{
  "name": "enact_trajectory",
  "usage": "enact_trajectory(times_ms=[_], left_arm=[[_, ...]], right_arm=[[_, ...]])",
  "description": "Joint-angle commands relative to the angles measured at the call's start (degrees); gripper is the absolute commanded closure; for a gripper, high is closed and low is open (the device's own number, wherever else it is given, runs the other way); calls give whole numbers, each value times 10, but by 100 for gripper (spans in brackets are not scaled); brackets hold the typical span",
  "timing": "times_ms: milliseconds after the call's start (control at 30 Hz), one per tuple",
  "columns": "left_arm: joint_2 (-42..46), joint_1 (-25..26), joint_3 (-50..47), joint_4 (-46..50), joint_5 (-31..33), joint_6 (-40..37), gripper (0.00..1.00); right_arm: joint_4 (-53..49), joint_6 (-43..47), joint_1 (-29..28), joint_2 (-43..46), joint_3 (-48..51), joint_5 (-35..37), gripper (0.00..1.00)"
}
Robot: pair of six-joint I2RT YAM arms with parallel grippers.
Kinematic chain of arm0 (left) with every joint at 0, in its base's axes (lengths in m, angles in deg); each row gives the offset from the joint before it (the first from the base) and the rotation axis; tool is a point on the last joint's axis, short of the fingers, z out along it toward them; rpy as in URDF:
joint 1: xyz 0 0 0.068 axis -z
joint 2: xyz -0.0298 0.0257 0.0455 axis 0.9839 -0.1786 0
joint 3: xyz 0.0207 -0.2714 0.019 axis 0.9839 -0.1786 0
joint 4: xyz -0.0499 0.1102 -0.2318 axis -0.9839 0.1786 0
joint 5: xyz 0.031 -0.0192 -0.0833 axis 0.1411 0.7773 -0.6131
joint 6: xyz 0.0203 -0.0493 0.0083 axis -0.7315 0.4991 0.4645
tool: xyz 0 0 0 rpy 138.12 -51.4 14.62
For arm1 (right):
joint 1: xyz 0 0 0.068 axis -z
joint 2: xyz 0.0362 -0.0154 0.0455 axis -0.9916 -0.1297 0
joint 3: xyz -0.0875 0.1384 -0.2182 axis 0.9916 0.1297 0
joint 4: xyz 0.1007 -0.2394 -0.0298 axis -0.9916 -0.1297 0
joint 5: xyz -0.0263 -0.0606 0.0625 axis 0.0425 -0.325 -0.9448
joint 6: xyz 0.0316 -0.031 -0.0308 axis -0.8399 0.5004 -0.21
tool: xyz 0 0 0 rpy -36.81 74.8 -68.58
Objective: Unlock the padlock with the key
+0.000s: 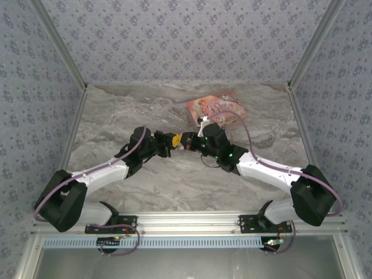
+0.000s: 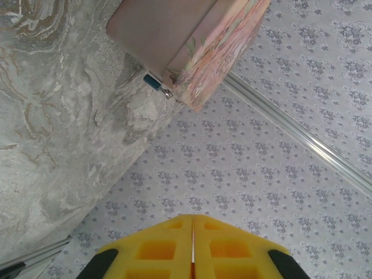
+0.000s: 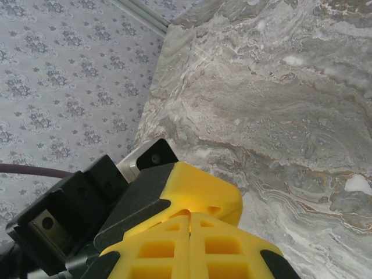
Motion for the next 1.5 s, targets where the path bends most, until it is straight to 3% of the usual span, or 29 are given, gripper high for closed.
enact_trajectory(times_ms=[0,167,300,633,833,933,1033,1200,1467], left_arm=[[4,-1,-4,3,6,142,96],[6,0,-4,9,6,130,100],[15,-8,16,34,8,70,100],[77,-40,182,284,88,-356,100],[77,-14,277,318,100,-617,100],[80,4,301,321,98,-696,100],[90,12,294,275,73,-726,100],[103,15,267,188,40,-713,100],[103,15,267,177,34,-702,100]], right_arm=[[6,-4,-2,14,2,7,100],[6,-5,-1,17,3,11,100],[8,-6,7,29,13,7,97],[71,0,63,84,57,-61,67],[214,-5,109,83,77,-174,52],[295,-5,118,73,77,-216,46],[372,-20,125,59,78,-236,42],[482,-62,132,20,62,-263,42],[488,-71,116,-13,21,-284,47]])
